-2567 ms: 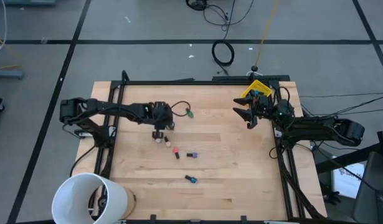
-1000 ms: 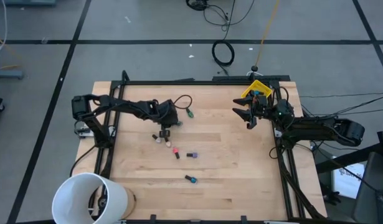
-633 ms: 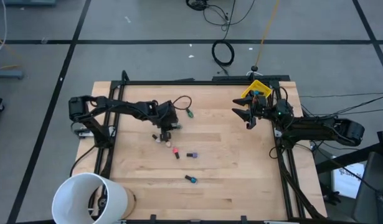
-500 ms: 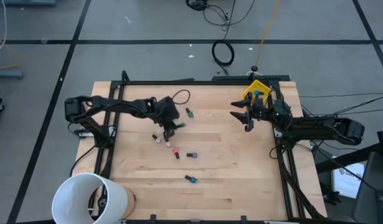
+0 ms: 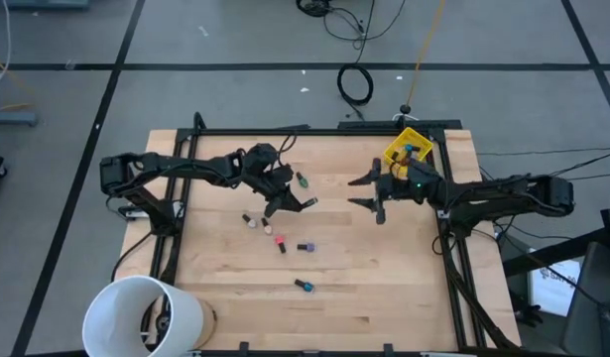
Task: Pick & Place Nail Polish
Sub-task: Put the dark green nail polish bottle into the yellow bin
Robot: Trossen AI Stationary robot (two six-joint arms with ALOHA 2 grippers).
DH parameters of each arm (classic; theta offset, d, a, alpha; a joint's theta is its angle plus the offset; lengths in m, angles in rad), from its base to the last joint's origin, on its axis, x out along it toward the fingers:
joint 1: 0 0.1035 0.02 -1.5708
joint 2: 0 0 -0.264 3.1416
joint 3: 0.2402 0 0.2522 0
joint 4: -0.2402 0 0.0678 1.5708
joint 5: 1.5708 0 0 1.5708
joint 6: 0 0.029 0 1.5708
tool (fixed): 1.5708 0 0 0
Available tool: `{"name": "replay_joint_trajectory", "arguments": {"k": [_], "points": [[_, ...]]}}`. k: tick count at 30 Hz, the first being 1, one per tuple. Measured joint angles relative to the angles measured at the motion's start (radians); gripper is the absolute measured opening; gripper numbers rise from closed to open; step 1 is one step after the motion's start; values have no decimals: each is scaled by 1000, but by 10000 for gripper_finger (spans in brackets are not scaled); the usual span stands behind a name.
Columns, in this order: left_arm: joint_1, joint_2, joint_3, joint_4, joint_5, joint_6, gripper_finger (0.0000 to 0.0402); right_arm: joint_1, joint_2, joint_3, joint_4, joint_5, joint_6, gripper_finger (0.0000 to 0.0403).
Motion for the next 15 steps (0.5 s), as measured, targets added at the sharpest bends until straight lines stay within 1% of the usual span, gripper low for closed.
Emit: {"name": "replay_joint_trajectory", "arguments": {"k": [3,7,11,15], "points": [[-16,0,0,17,5,-7,30,49,53,30,1,6,-71,210],[-45,0,0,37,6,-31,30,117,135,70,12,100,-180,210],[-77,0,0,35,6,-54,30,160,219,120,59,190,-212,211],[-103,0,0,33,5,-54,30,191,302,179,68,209,-212,224]]}}
